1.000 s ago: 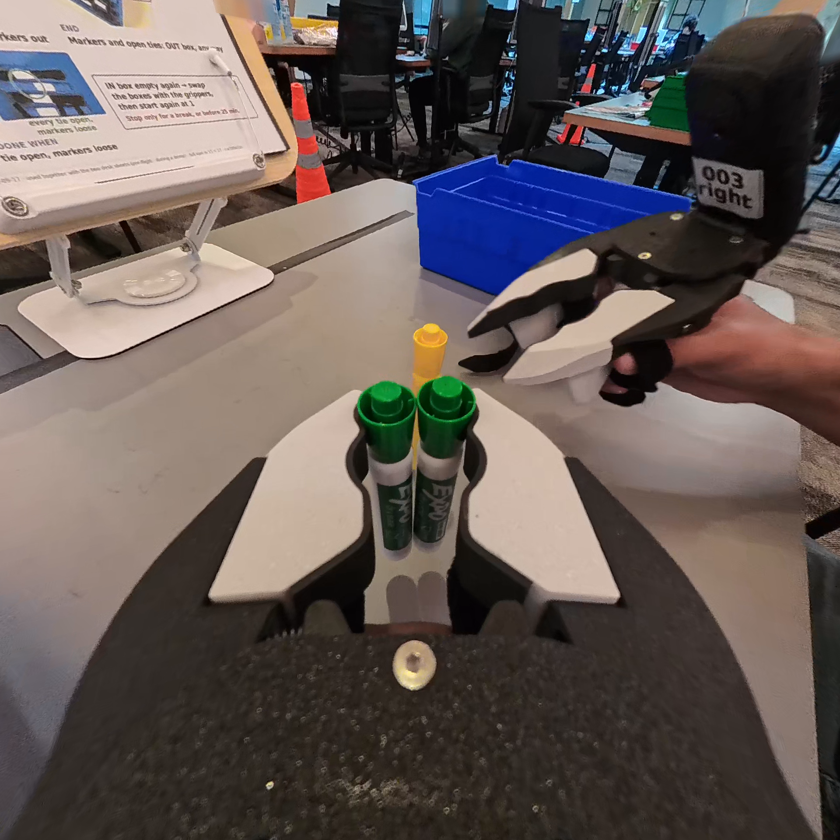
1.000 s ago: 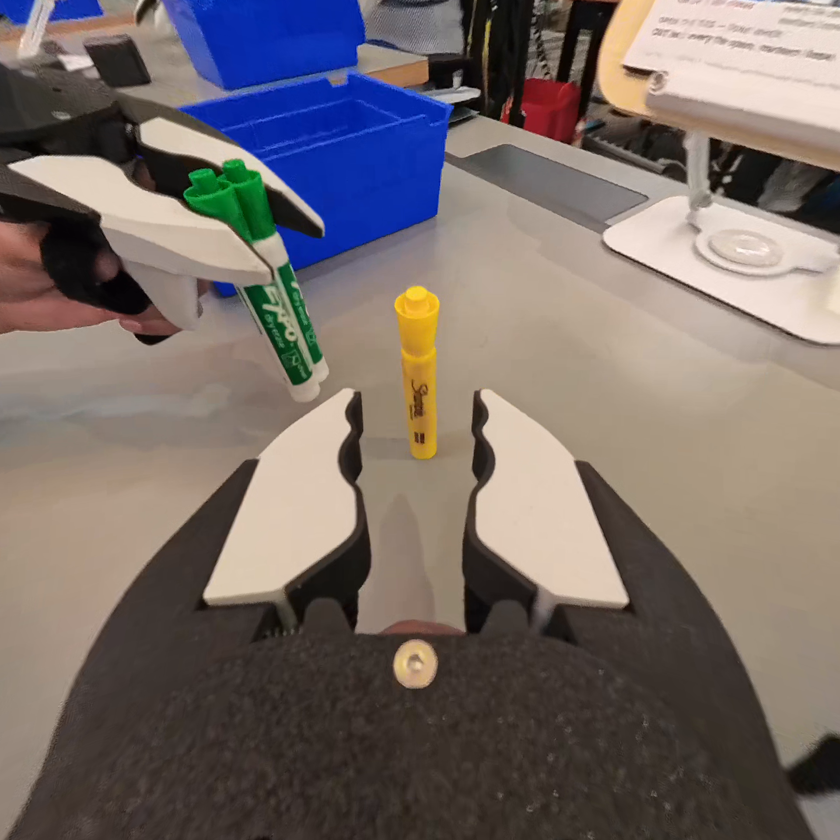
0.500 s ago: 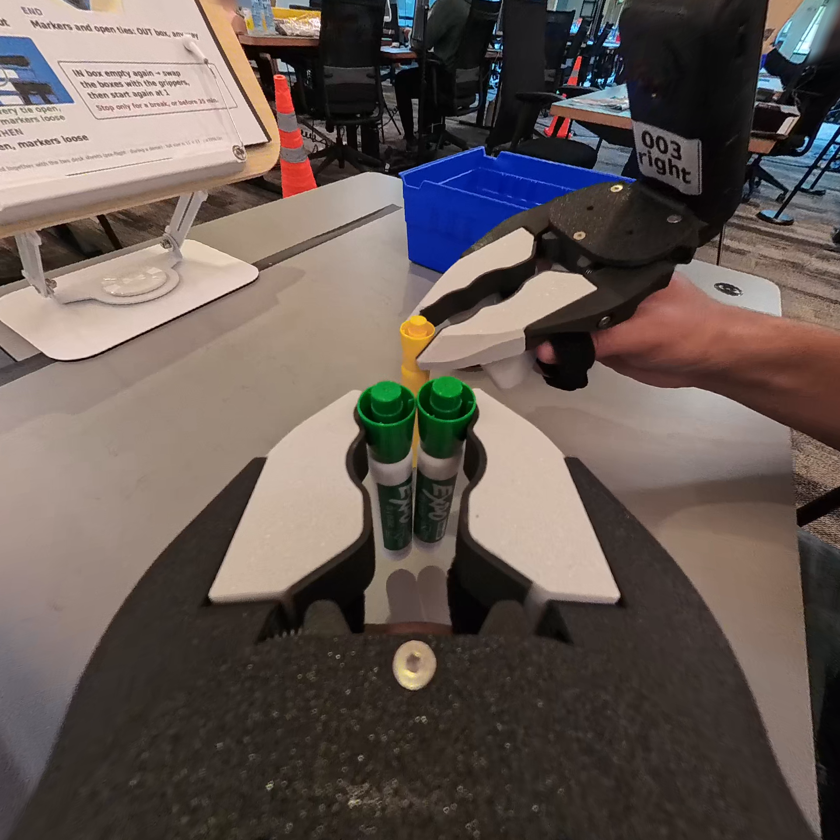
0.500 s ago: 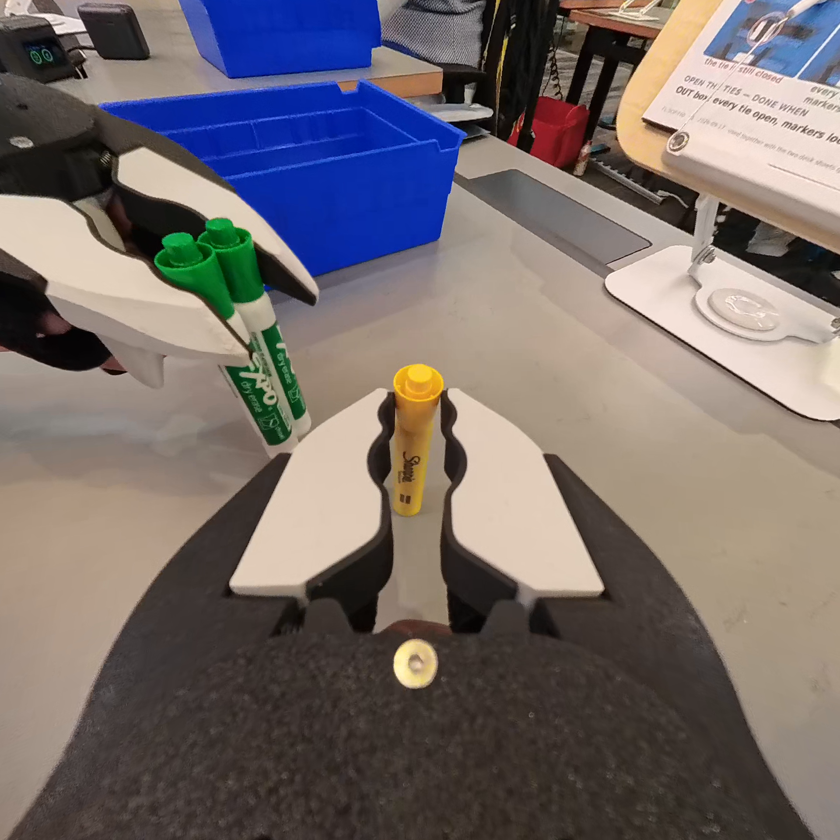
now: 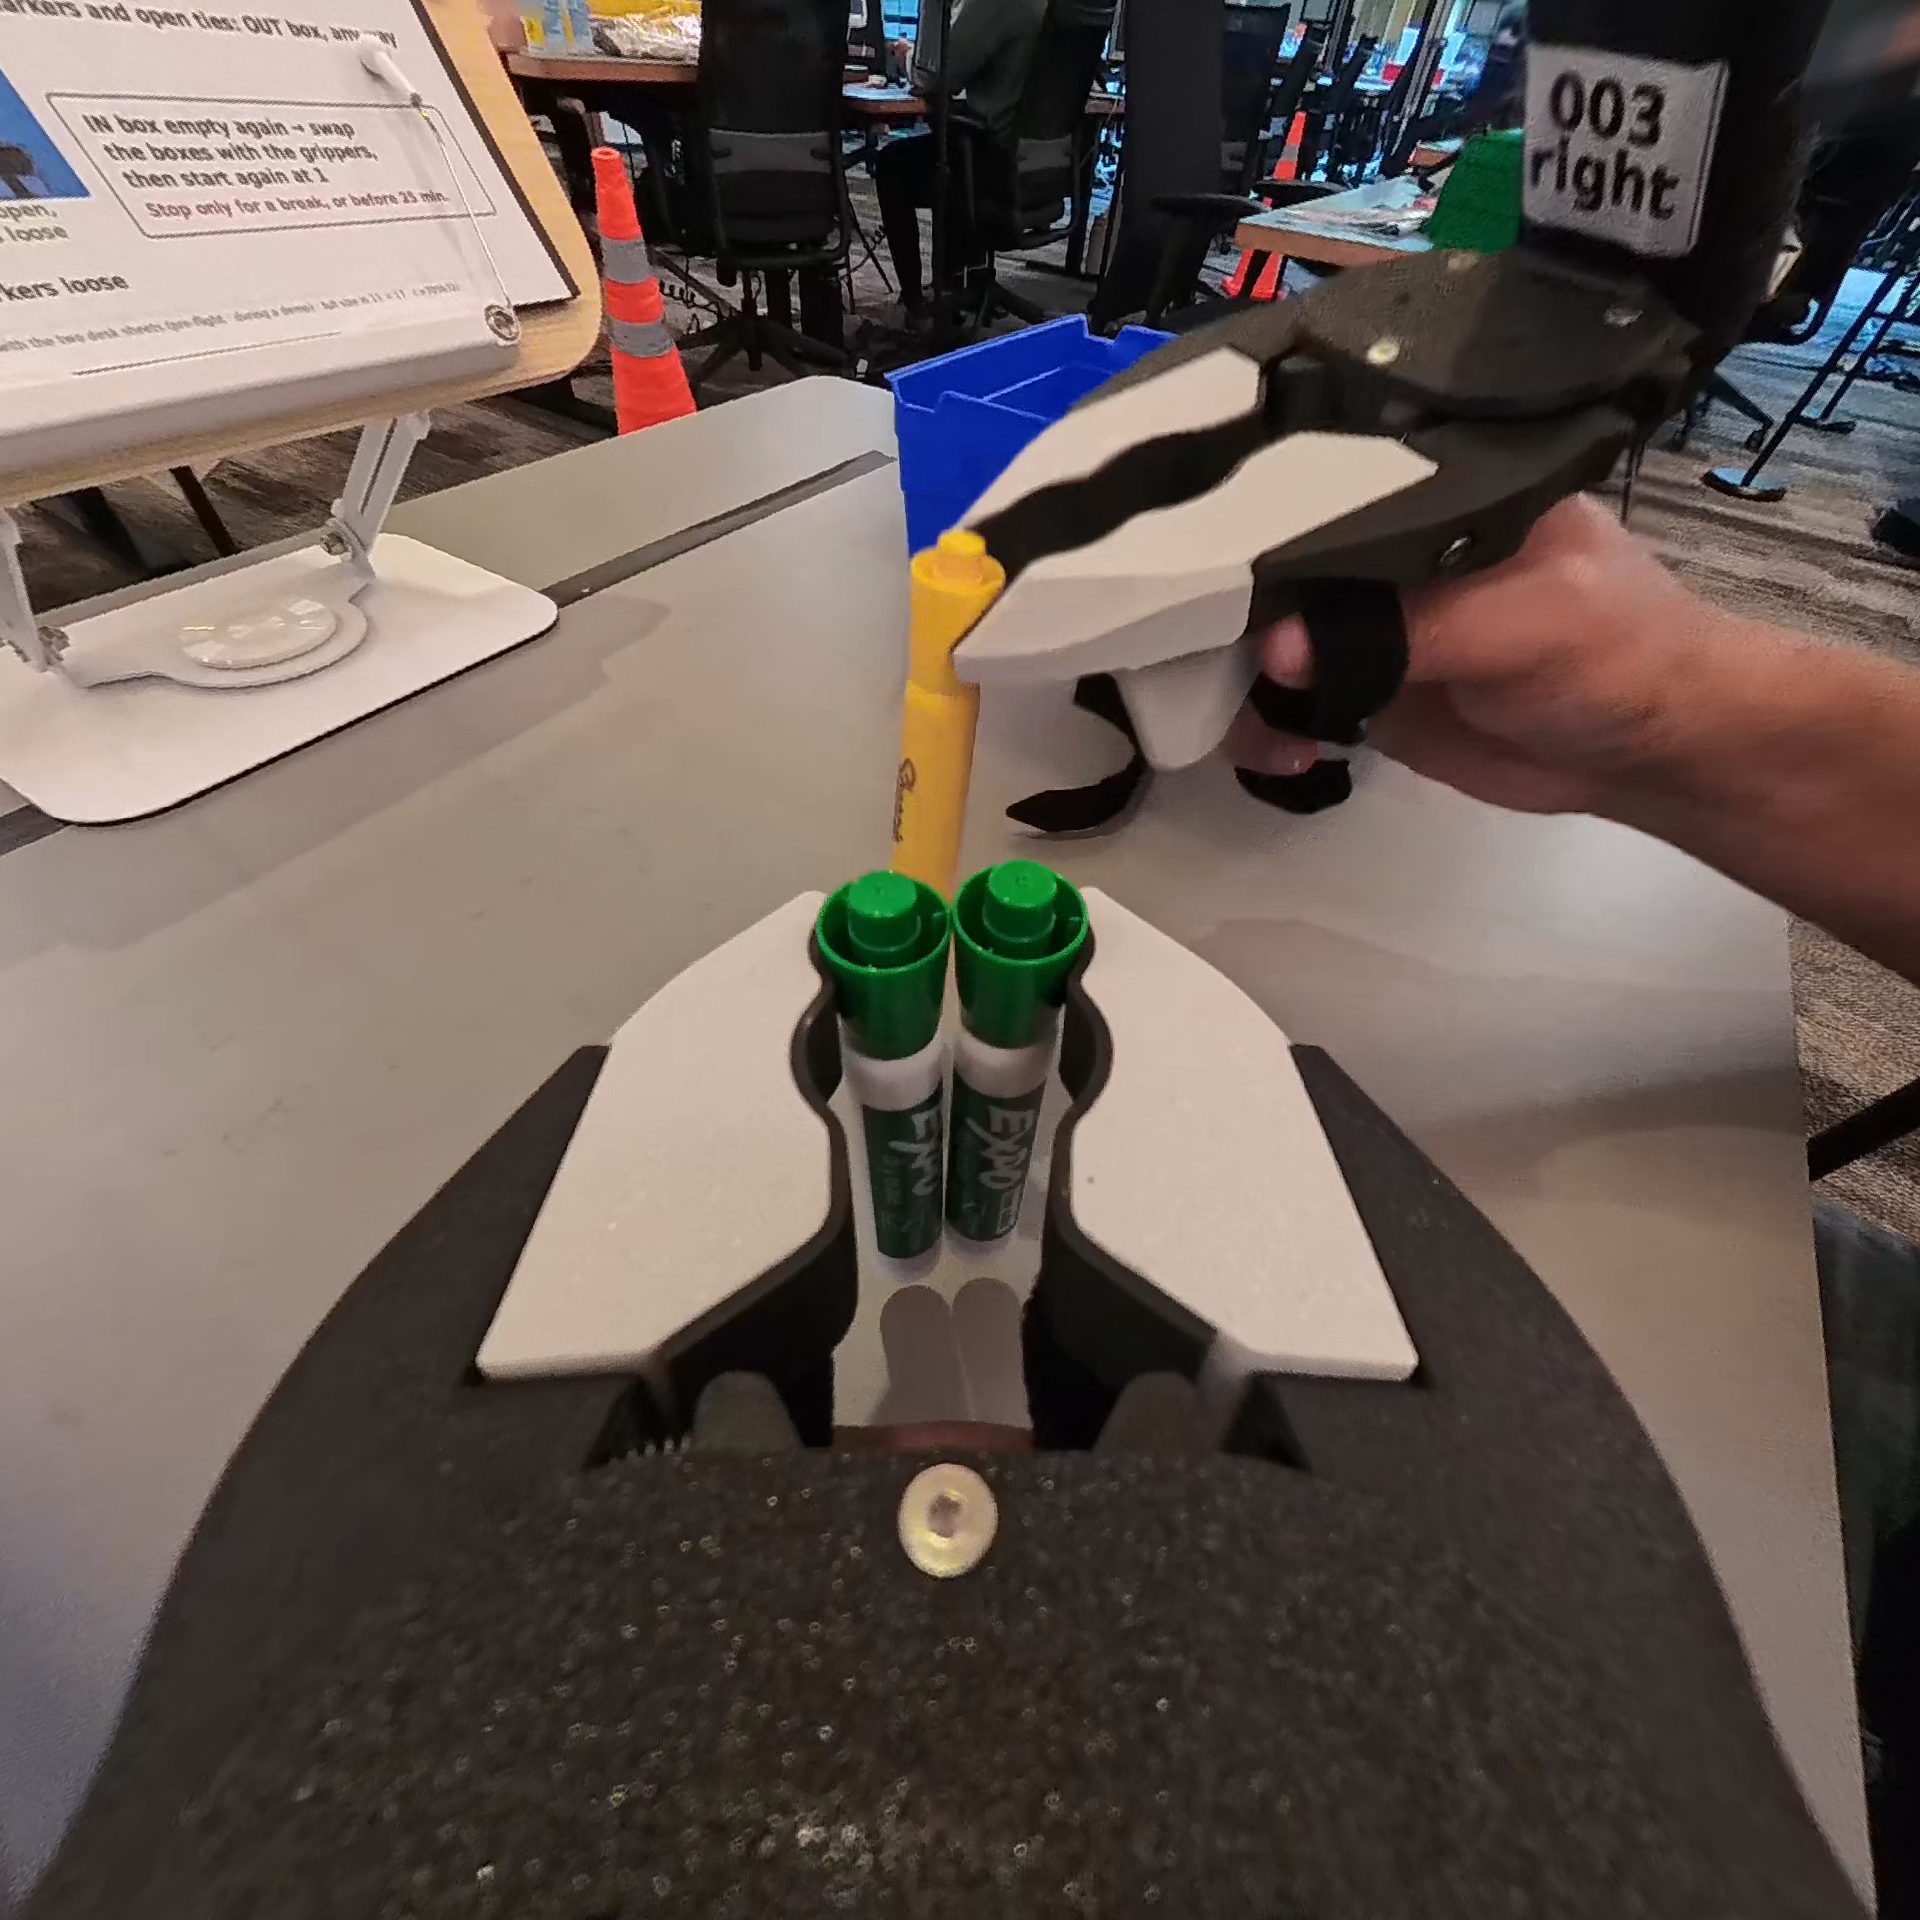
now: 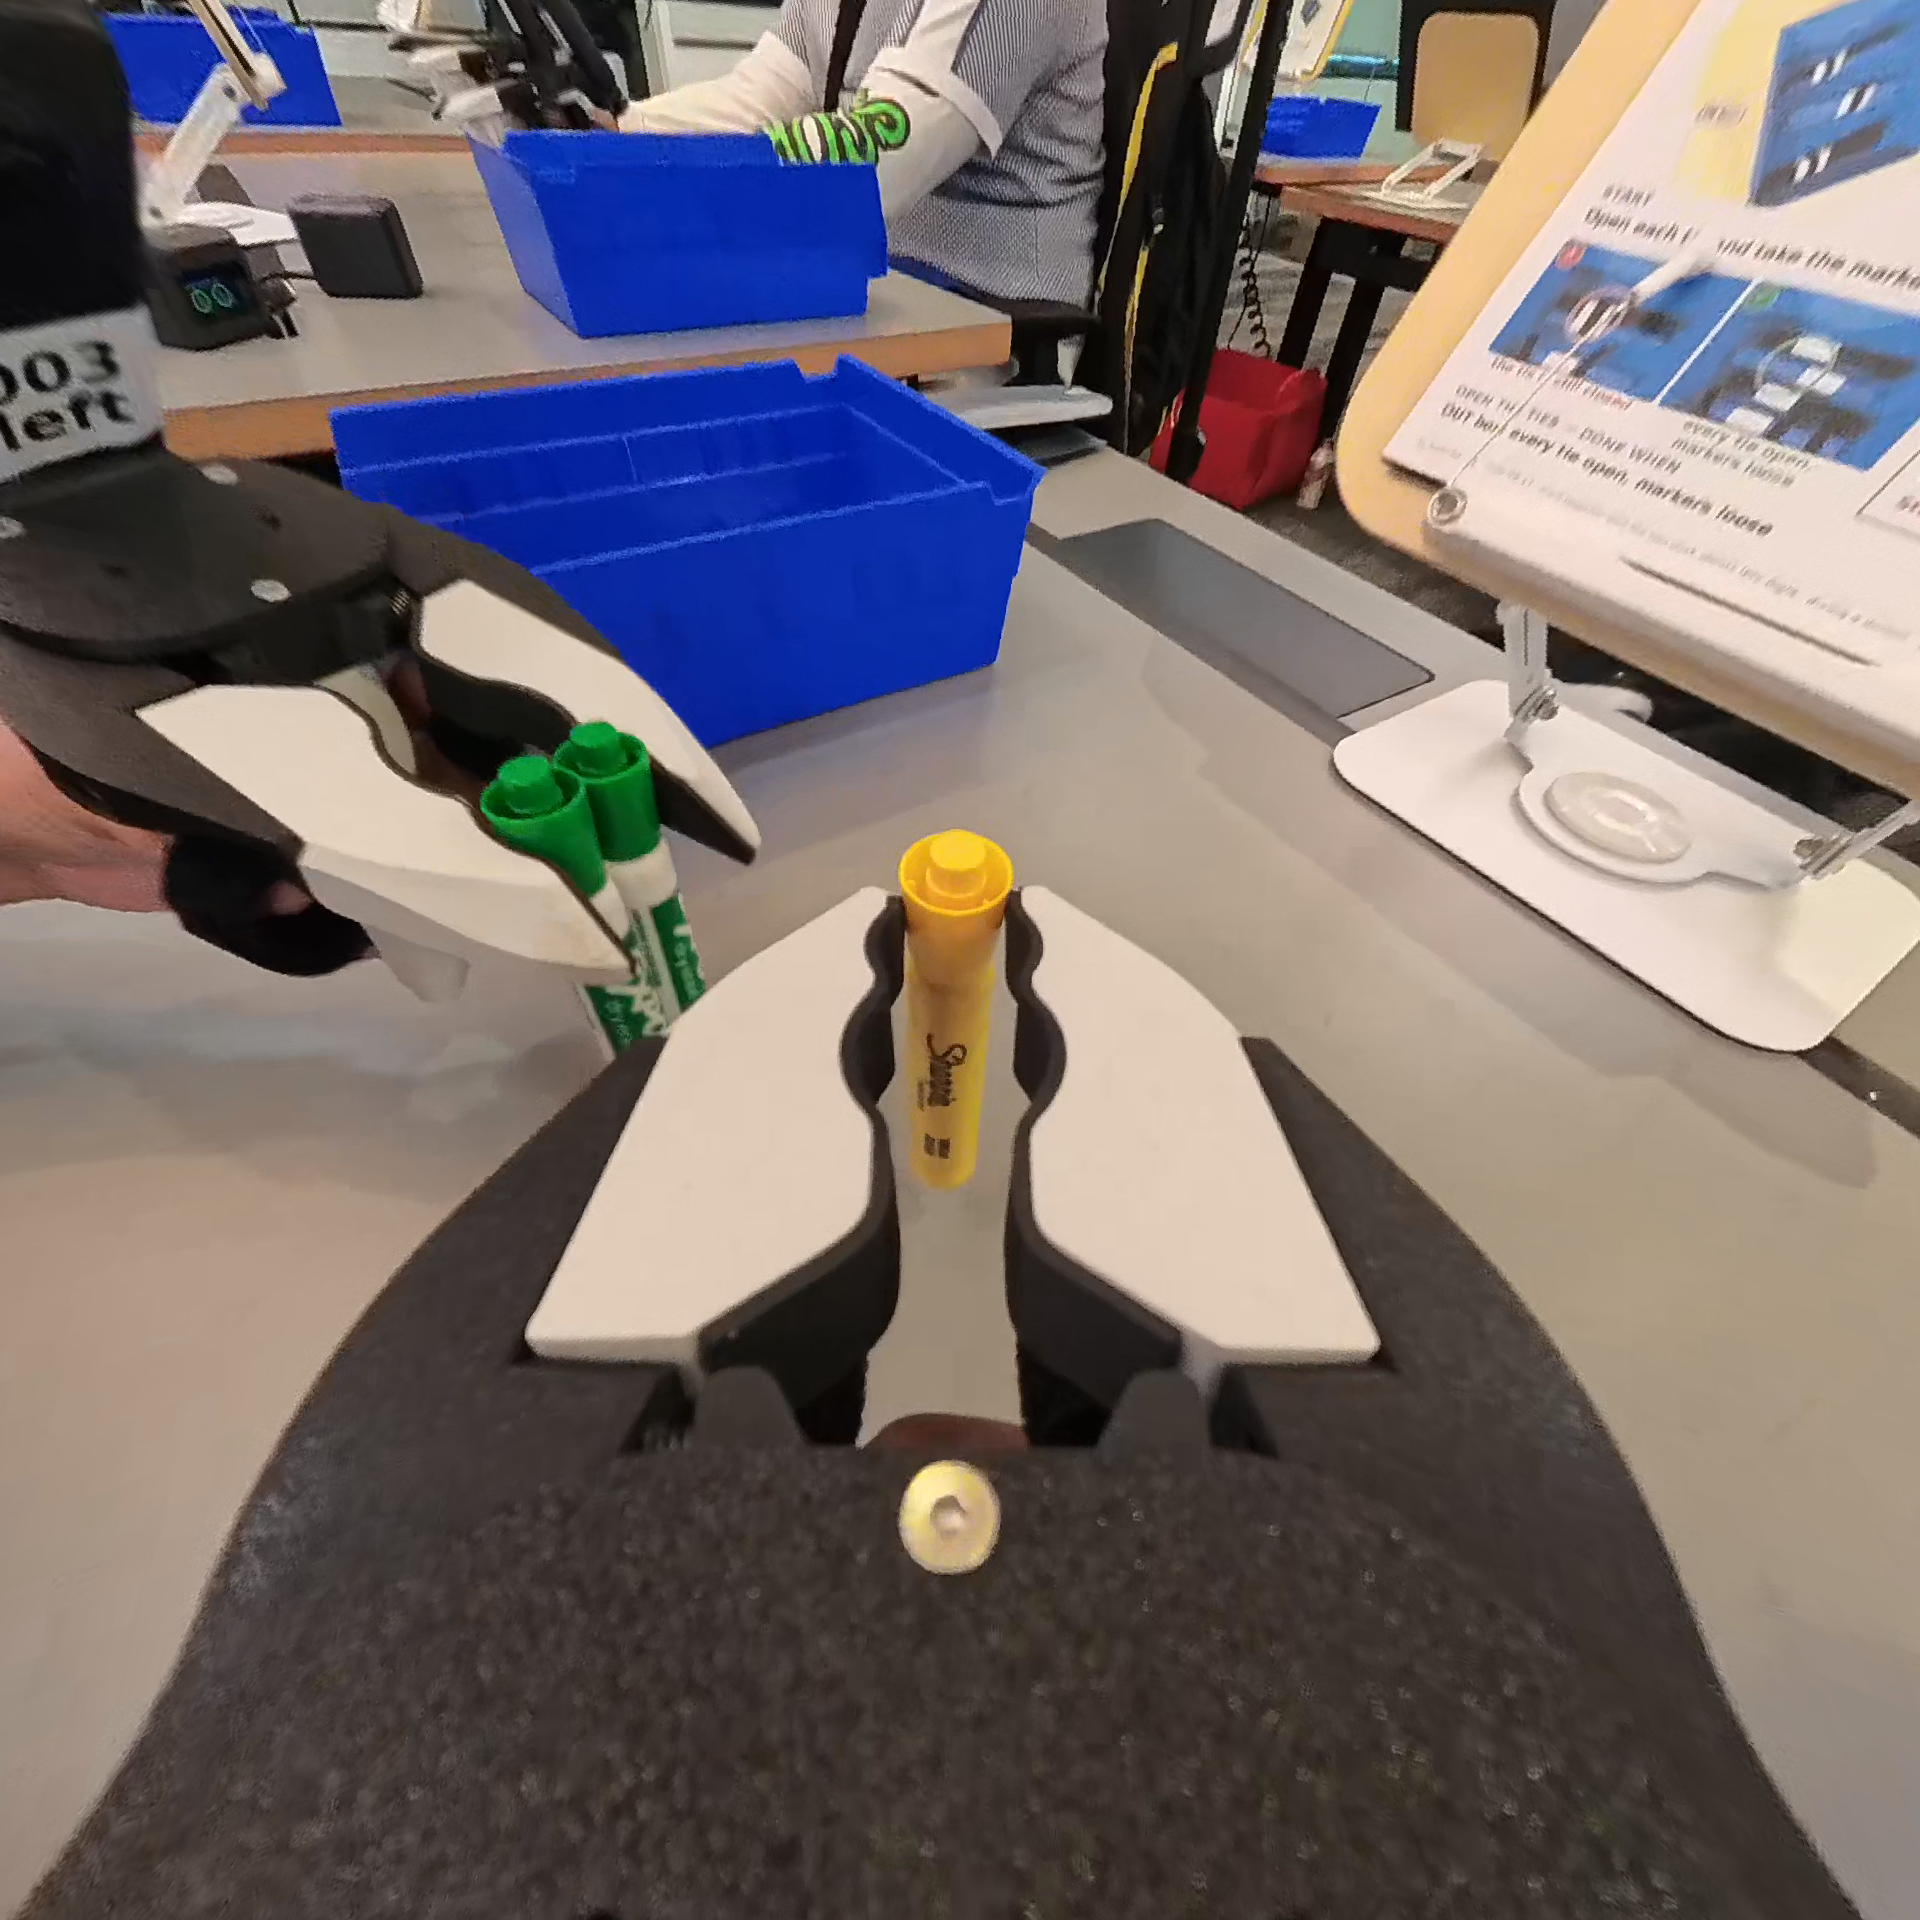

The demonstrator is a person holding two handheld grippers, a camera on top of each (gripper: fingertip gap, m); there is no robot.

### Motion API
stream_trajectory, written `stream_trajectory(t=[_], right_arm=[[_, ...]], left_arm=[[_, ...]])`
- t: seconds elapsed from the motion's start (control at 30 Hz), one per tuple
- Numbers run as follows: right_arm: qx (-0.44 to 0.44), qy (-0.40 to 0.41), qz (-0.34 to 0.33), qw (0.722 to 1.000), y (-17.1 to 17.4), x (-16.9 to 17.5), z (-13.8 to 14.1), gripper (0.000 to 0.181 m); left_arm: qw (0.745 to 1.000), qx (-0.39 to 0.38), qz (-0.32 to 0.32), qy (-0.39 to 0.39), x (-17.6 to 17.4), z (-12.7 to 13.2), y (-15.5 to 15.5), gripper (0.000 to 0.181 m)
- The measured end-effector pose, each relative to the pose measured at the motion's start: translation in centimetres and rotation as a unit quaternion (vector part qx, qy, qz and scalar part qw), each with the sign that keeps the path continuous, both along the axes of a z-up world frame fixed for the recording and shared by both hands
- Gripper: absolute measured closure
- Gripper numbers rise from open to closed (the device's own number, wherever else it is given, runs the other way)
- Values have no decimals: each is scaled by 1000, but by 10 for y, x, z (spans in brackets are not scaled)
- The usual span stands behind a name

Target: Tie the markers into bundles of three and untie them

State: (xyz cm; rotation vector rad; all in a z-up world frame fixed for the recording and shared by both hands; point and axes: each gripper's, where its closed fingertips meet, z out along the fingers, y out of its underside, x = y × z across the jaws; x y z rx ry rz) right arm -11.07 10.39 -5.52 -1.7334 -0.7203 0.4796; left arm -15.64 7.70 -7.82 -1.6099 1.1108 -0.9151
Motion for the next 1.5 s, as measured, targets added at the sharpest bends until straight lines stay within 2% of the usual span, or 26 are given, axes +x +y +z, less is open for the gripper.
stream_trajectory(t=[0.27, 0.53, 0.67, 0.83, 1.03, 1.27, 1.5], right_arm=[[24, 67, 23, 997, -16, 1, 42, 163], [87, 167, 43, 981, -38, 12, 110, 164], [94, 217, 55, 970, -45, 17, 127, 164], [68, 295, 57, 951, -39, 23, 123, 164], [34, 363, 42, 930, -25, 27, 102, 164], [34, 385, 41, 921, -22, 18, 84, 164], [36, 377, 44, 925, -20, 14, 74, 164]], left_arm=[[998, 18, -52, 35, 13, 3, -11, 143], [979, 12, -154, 133, 15, 10, -23, 143], [964, 9, -178, 196, 10, 7, -18, 143], [942, 2, -201, 270, 9, -4, -9, 143], [909, -6, -221, 354, 16, -28, -6, 143], [909, -39, -238, 339, 36, -30, -18, 143], [903, -38, -242, 352, 36, -23, -18, 143]])
